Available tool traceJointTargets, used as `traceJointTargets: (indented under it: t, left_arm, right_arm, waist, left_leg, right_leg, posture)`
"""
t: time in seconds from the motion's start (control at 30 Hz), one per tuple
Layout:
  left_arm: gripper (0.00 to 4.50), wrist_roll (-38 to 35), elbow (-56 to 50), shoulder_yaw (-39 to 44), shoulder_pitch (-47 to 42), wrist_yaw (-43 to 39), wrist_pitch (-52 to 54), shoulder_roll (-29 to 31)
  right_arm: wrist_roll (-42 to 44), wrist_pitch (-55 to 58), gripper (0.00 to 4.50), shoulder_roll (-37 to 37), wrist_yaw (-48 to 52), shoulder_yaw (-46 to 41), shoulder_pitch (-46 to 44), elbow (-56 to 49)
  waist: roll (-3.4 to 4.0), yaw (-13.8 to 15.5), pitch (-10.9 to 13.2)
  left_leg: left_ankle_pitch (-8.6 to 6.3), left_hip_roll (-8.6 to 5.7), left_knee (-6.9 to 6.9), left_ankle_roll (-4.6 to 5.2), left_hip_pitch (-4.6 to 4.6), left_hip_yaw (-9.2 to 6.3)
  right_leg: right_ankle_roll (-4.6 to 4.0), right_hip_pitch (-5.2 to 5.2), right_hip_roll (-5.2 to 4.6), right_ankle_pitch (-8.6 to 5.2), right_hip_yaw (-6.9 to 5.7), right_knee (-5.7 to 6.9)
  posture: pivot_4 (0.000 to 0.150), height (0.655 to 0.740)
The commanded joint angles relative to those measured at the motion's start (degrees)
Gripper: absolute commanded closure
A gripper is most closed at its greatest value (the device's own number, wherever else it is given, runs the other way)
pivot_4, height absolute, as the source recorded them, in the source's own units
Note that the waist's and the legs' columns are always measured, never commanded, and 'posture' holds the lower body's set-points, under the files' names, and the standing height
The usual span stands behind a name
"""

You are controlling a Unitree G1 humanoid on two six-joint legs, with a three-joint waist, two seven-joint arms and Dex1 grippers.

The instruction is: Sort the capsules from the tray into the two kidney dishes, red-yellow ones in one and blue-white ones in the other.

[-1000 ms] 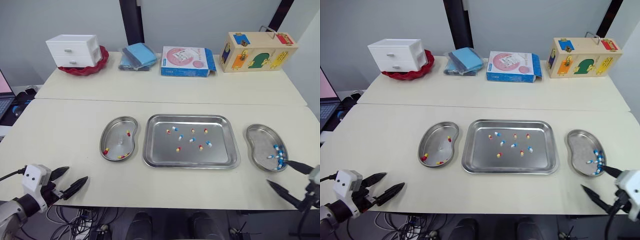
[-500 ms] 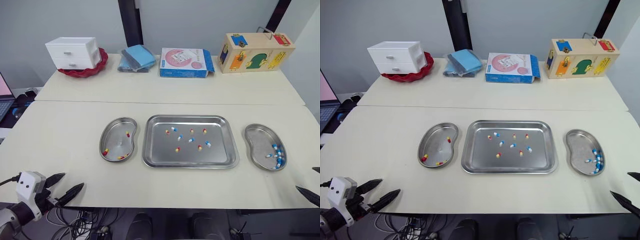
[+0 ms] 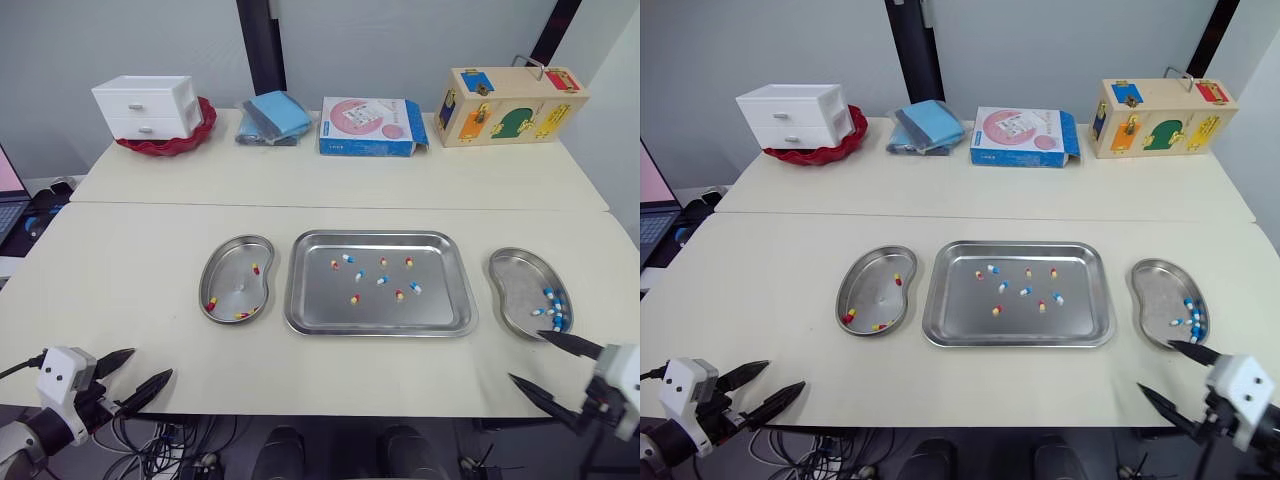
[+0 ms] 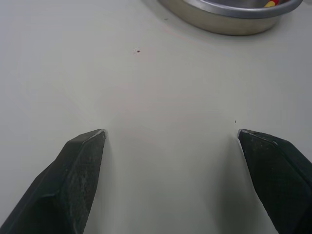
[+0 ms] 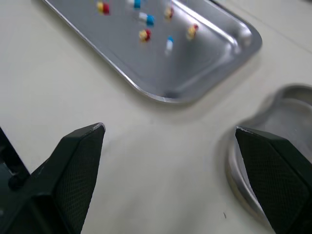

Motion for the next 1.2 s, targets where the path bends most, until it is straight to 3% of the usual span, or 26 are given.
traceJointTargets:
  t: [0.03,0.3,0.6,0.83,1.0,1.2]
  left_arm:
    - [0.0,-0.2,-2.9,-0.2,1.5,0.3,1.2,-0.3]
    - [0.0,-3.3,-15.2,0.2,3.6,0.8,5.6,-0.2]
    - [0.0,-5.9,-29.5,-9.3,-11.7,11.9,19.0,0.4]
    - [0.0,1.0,-20.4,-27.3,-36.6,14.0,23.6,-1.8]
    - [1.2,7.1,-8.8,-35.6,-48.1,12.7,20.8,-5.4]
    - [1.2,14.0,2.5,-42.5,-56.8,12.4,18.2,-10.0]
  right_arm:
    - [-0.2,1.9,0.02,1.6,-4.6,6.5,-3.6,-5.4]
    - [-2.0,1.0,0.02,1.8,-6.7,13.9,-8.0,-3.9]
    - [-4.2,-6.1,0.02,2.9,-6.4,17.9,-6.5,1.3]
    - [-4.8,-8.7,0.02,5.0,-8.8,20.3,-5.8,2.2]
    - [-5.4,-8.1,0.0,5.7,-10.9,21.9,-5.7,0.1]
    - [-6.9,-5.8,0.0,6.4,-14.5,24.9,-5.7,-3.0]
  waist:
    - [0.0,0.0,0.0]
    - [-0.24,0.2,0.0]
    - [-0.24,0.2,0.0]
    - [-0.19,0.2,0.0]
    - [-0.18,-0.2,0.0]
    - [-0.18,0.1,0.0]
  left_leg:
    - [0.0,0.0,0.0,0.0,0.0,-0.02]
    - [0.0,0.0,0.0,0.0,-0.04,-0.07]
    - [0.01,-0.01,0.04,0.0,-0.02,-0.14]
    - [0.01,-0.03,0.06,-0.01,-0.03,-0.18]
    - [0.01,-0.06,0.07,0.0,-0.04,-0.19]
    - [0.01,-0.06,0.07,0.01,-0.09,-0.26]
  right_leg:
    - [0.0,0.0,0.0,0.0,-0.01,0.0]
    - [-0.01,0.0,0.0,0.0,-0.06,-0.01]
    - [0.01,0.07,0.02,0.02,-0.08,0.01]
    - [0.03,0.06,0.05,0.03,-0.1,0.03]
    - [0.03,0.03,0.07,0.03,-0.06,0.03]
    - [0.03,-0.01,0.1,0.03,-0.1,0.03]
  posture:
    - [0.15,0.74]
    - [0.15,0.74]
    - [0.15,0.74]
    - [0.15,0.74]
    - [0.15,0.74]
    - [0.15,0.74]
